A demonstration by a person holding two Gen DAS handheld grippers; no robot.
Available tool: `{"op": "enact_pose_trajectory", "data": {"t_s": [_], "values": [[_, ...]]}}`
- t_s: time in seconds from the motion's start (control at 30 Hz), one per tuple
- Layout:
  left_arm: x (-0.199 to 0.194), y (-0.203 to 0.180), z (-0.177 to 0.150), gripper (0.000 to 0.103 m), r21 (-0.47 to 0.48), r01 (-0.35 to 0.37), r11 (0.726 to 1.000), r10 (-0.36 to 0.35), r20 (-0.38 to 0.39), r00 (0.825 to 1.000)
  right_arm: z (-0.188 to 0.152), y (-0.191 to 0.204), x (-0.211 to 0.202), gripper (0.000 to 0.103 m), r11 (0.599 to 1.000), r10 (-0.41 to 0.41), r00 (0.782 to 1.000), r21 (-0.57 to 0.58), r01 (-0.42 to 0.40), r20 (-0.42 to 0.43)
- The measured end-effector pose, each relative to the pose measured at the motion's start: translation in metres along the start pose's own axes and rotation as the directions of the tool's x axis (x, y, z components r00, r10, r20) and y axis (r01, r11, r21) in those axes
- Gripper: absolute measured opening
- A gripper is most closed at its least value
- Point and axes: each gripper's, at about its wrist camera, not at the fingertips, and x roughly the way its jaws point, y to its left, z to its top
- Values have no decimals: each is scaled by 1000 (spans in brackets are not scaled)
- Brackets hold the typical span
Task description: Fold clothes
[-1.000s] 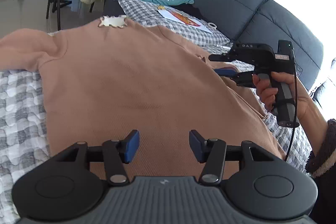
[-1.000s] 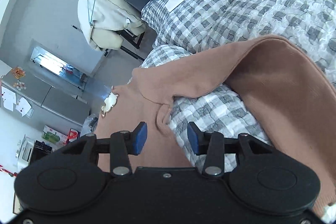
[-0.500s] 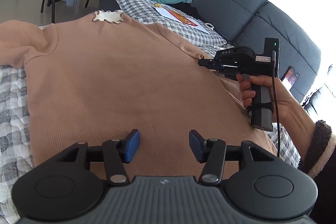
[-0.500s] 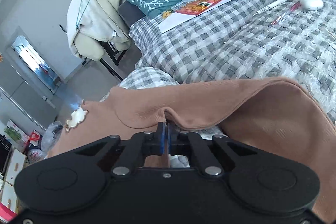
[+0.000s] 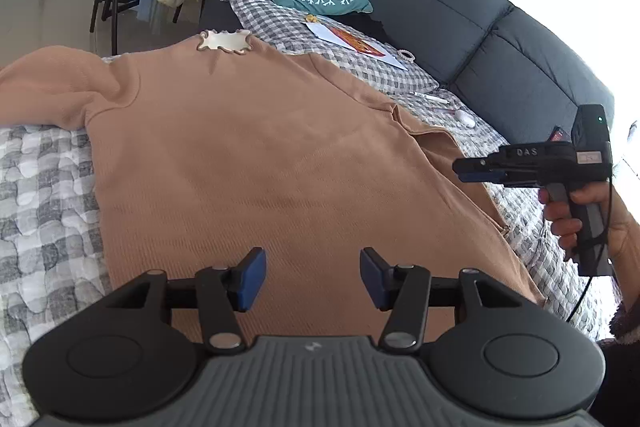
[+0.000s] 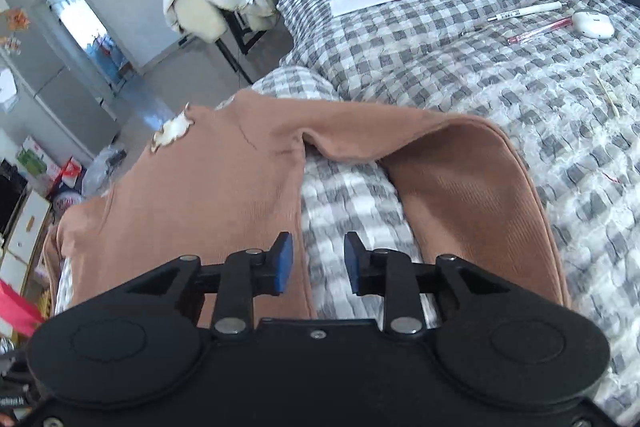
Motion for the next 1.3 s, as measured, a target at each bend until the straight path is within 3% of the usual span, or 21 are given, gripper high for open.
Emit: {"op": "enact_pose_trajectory", "data": {"t_s": [0.13, 0.2, 0.3, 0.4, 0.5, 0.6, 0.67, 0.77, 0.9, 1.1, 1.2, 1.3], "values": [[-2, -4, -3, 53, -1, -10, 1000, 10, 4, 1000, -25, 5, -19, 34, 996, 50, 996, -67, -55, -73], [-2, -5, -3, 53, 0, -14, 1000, 14, 2, 1000, -36, 12, -23, 34, 991, 25, 995, -125, -37, -101], [2, -6, -5, 52, -13, -50, 999, 50, -30, 998, -43, 14, -19, 12, 982, -29, 993, -187, 8, -110], [-2, -2, -2, 52, -54, -57, 997, 55, -31, 998, -41, 12, -20, 11, 984, -50, 991, -178, 28, -120], [-11, 1, 3, 52, -79, -42, 996, 44, 19, 999, -39, 11, -27, 14, 985, -41, 993, -170, 22, -111], [-14, 5, 9, 52, -92, -36, 995, 41, 56, 998, -30, 1, -35, 37, 993, -57, 997, -109, 52, -48], [-11, 7, 11, 52, -106, -35, 994, 41, 57, 998, -22, -12, -37, 39, 993, -105, 995, -54, 104, -2], [-5, 6, 12, 52, -109, -31, 994, 35, 37, 999, -14, -37, -41, 45, 961, -276, 959, 20, 275, 62], [2, 0, 12, 52, -78, -29, 997, 31, 24, 999, -11, -62, -32, 48, 891, -453, 889, 0, 454, 62], [13, -7, 12, 52, -56, -4, 998, 5, 26, 1000, -13, -76, -28, 53, 926, -377, 926, 42, 376, 31], [22, -12, 14, 52, -52, 10, 999, -9, 30, 1000, -17, -63, -19, 53, 908, -413, 910, -59, 414, 34], [30, -18, 15, 52, -47, 20, 999, -19, 25, 1000, -25, -44, -6, 47, 851, -481, 874, -208, 483, 62]]}}
